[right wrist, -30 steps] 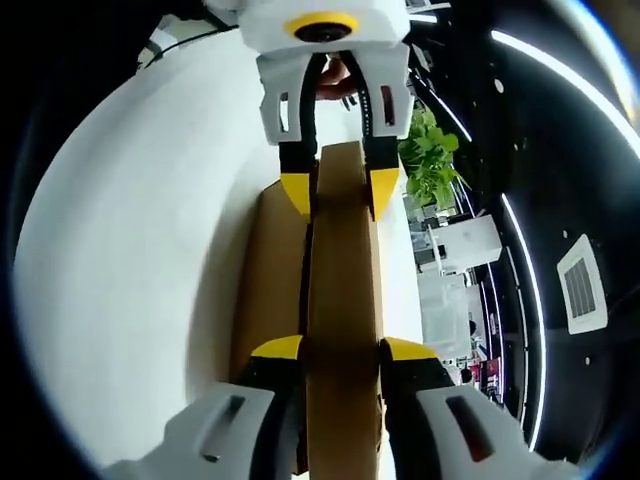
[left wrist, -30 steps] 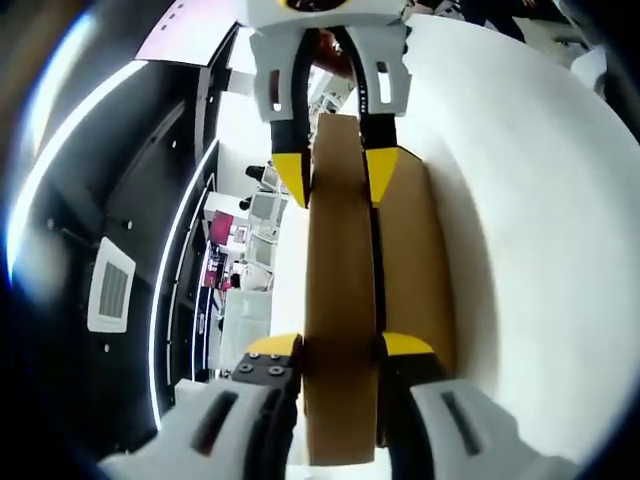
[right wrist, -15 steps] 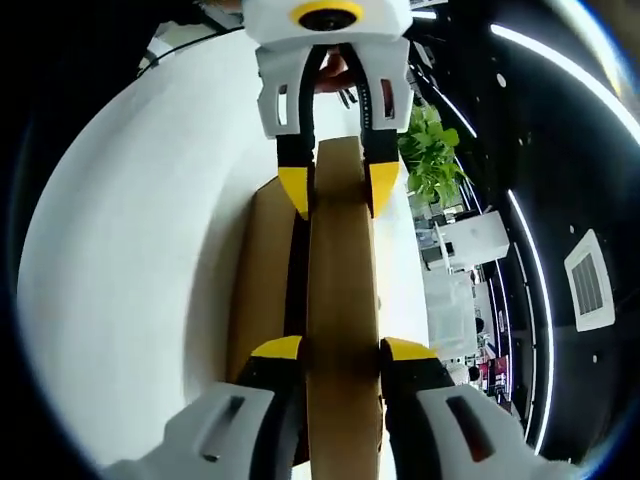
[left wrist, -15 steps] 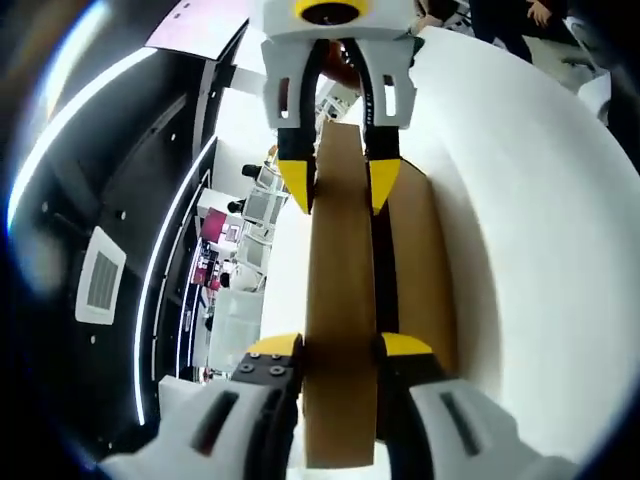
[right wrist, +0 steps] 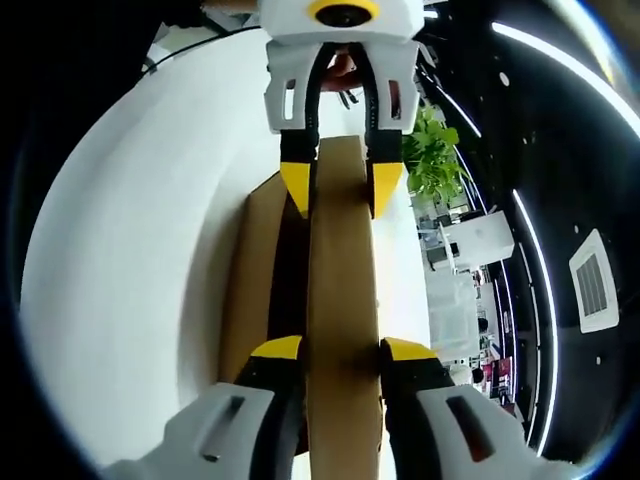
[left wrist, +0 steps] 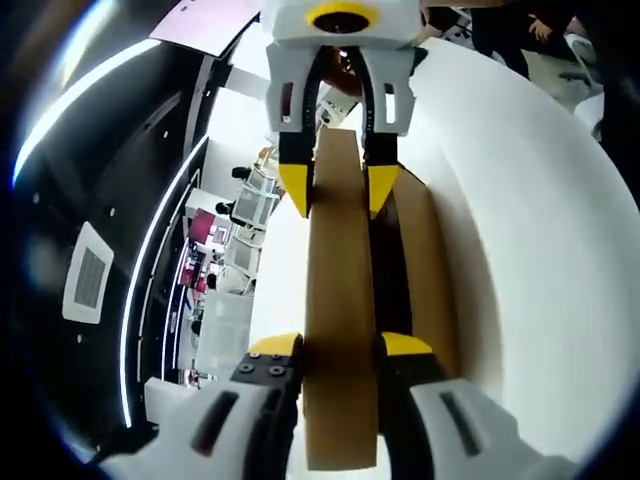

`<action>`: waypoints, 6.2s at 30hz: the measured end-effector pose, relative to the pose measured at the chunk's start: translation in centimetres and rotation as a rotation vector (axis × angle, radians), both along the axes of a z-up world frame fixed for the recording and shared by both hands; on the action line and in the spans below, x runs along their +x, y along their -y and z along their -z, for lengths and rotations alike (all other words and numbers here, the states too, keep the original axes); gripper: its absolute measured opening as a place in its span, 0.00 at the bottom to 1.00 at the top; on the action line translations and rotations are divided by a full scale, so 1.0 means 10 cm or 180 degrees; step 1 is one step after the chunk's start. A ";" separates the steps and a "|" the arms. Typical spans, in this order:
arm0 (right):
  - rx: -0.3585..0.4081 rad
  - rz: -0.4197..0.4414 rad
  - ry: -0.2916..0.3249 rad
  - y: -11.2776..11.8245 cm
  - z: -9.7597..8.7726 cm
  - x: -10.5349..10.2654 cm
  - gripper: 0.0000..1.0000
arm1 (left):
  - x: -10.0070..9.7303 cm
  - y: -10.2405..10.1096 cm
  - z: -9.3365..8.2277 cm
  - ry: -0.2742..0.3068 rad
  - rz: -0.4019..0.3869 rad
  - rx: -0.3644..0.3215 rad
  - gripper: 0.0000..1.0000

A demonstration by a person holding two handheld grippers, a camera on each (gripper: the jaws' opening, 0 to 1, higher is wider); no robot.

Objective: Operate the shoe box by opening the lid, removing the specified soft item, and placing it in the target area until the item is outside and the box remains undamaged.

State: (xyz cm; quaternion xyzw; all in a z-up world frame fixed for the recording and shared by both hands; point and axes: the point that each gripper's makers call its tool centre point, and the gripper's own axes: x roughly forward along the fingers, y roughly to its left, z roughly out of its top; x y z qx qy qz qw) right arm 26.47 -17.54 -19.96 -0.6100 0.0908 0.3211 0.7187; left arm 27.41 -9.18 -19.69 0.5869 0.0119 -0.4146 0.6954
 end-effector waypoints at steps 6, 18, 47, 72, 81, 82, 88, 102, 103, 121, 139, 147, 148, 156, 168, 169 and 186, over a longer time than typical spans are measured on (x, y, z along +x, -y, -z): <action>-0.0011 -0.0015 0.0013 0.00 -0.08 0.04 0.28 | 0.03 -0.01 -0.08 -0.0034 0.0040 0.0014 0.30; -0.0014 -0.0002 0.0209 0.01 -0.31 0.16 0.27 | 0.10 0.03 -0.26 0.0002 0.0094 -0.0042 0.29; -0.0088 0.0156 0.0612 0.01 -0.57 0.48 0.24 | 0.40 0.05 -0.60 0.0207 0.0070 -0.0223 0.27; -0.0095 0.0170 0.0632 0.00 -0.58 0.47 0.23 | -0.15 -0.19 -0.67 -0.0186 0.0265 -0.0329 0.36; -0.0119 0.0178 0.0615 0.00 -0.57 0.45 0.24 | -0.46 -0.21 -0.35 -0.0737 0.0465 -0.0242 0.45; -0.0122 0.0179 0.0616 0.00 -0.57 0.45 0.24 | -0.48 -0.22 -0.31 -0.0746 0.0468 -0.0205 0.45; -0.0123 0.0186 0.0621 0.01 -0.57 0.46 0.24 | -0.49 -0.30 0.04 -0.0941 0.0356 -0.0035 0.46; -0.0139 0.0191 0.0621 0.00 -0.56 0.45 0.24 | -0.21 -0.41 0.68 -0.1275 0.0062 0.0119 0.46; -0.0139 0.0192 0.0620 0.00 -0.56 0.45 0.24 | -0.19 -0.41 0.73 -0.1324 0.0045 0.0106 0.46; -0.0164 0.0214 0.0619 0.01 -0.55 0.45 0.24 | -0.07 -0.29 0.89 -0.1474 0.0057 0.0099 0.35; -0.0164 0.0198 0.0630 0.01 -0.55 0.45 0.24 | -0.09 -0.18 0.91 -0.1548 0.0126 0.0223 0.14; -0.0164 0.0196 0.0634 0.01 -0.56 0.45 0.24 | -0.10 -0.18 0.92 -0.1623 0.0102 0.0224 0.12; -0.0162 0.0197 0.0634 0.01 -0.56 0.45 0.24 | -0.10 -0.18 0.92 -0.1630 0.0115 0.0237 0.12; -0.0137 0.0209 0.0644 0.01 -0.56 0.46 0.24 | -0.09 -0.17 0.94 -0.1776 0.0228 0.0512 0.09; -0.0116 0.0253 0.0661 0.01 -0.58 0.49 0.23 | -0.08 -0.16 0.98 -0.1982 0.0374 0.0632 0.07; -0.0118 0.0257 0.0658 0.01 -0.58 0.49 0.23 | -0.08 -0.16 0.98 -0.2033 0.0372 0.0583 0.07; -0.0126 0.0304 0.0688 0.01 -0.61 0.54 0.23 | -0.10 -0.11 0.96 -0.2513 0.0350 -0.0156 0.03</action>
